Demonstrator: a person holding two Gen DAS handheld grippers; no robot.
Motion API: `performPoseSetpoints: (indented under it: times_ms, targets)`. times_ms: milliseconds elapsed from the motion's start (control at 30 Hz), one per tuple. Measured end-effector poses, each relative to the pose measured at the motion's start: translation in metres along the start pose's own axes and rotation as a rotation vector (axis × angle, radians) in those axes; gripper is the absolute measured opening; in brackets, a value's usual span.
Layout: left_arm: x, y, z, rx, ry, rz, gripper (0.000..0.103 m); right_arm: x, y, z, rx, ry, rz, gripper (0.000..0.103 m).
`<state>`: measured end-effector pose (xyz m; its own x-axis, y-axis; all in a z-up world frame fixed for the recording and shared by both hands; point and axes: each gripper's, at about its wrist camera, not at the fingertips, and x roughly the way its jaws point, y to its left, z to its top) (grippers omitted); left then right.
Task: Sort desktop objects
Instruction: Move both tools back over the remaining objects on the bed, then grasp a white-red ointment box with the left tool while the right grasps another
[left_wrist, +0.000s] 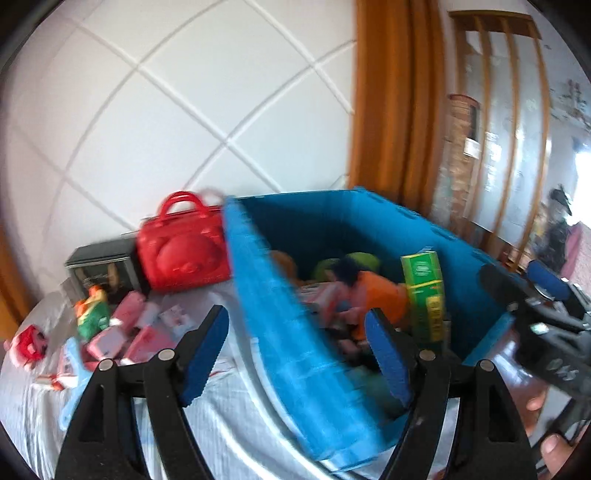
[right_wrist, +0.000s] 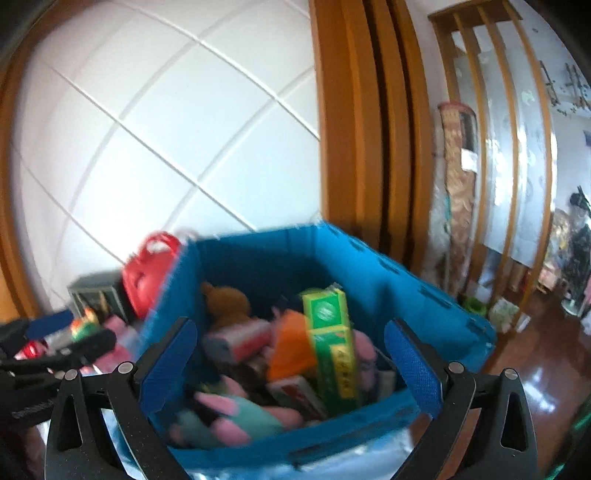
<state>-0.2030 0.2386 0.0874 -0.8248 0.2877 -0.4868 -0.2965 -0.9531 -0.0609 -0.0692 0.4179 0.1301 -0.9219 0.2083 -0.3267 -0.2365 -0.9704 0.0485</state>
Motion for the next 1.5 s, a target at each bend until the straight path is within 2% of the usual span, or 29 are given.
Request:
performPoseSetpoints:
  times_ms: [100, 300, 433, 567, 700, 833, 900, 1000, 1100, 1233, 1400, 1500]
  targets:
    - [-0.003, 0.04, -0.009, -0.032, 0.017, 0.046, 0.076, 0.002, 0.031, 0.001, -0.005, -0.003, 0.116, 0.103]
    - [-0.003, 0.133, -0.036, -0.101, 0.091, 0.123, 0.076, 0.015, 0.111, -0.003, -0.07, 0.041, 0.191, 0.103]
    - [-0.008, 0.211, -0.062, -0.14, 0.133, 0.216, 0.076, 0.03, 0.164, -0.013, -0.112, 0.085, 0.22, 0.103]
    - [-0.01, 0.29, -0.088, -0.191, 0.179, 0.293, 0.076, 0.057, 0.211, -0.03, -0.125, 0.17, 0.254, 0.103]
    - [-0.003, 0.385, -0.122, -0.271, 0.275, 0.436, 0.076, 0.094, 0.244, -0.055, -0.145, 0.28, 0.232, 0.103]
    - [0.004, 0.465, -0.158, -0.412, 0.347, 0.522, 0.076, 0.138, 0.26, -0.085, -0.149, 0.405, 0.201, 0.103]
    - [0.013, 0.509, -0.183, -0.5, 0.379, 0.599, 0.076, 0.166, 0.263, -0.106, -0.134, 0.489, 0.2, 0.103]
    - [0.027, 0.553, -0.209, -0.616, 0.431, 0.667, 0.076, 0.199, 0.26, -0.134, -0.105, 0.593, 0.194, 0.103]
    - [0.053, 0.595, -0.228, -0.768, 0.475, 0.661, 0.076, 0.222, 0.259, -0.151, -0.114, 0.649, 0.167, 0.103]
    - [0.091, 0.623, -0.231, -0.925, 0.489, 0.627, 0.076, 0.26, 0.255, -0.165, -0.105, 0.701, 0.137, 0.103]
    - [0.137, 0.653, -0.23, -1.014, 0.52, 0.661, 0.076, 0.299, 0.253, -0.175, -0.102, 0.732, 0.097, 0.103]
    - [0.163, 0.665, -0.235, -1.038, 0.547, 0.673, 0.076, 0.317, 0.266, -0.183, -0.162, 0.744, 0.079, 0.103]
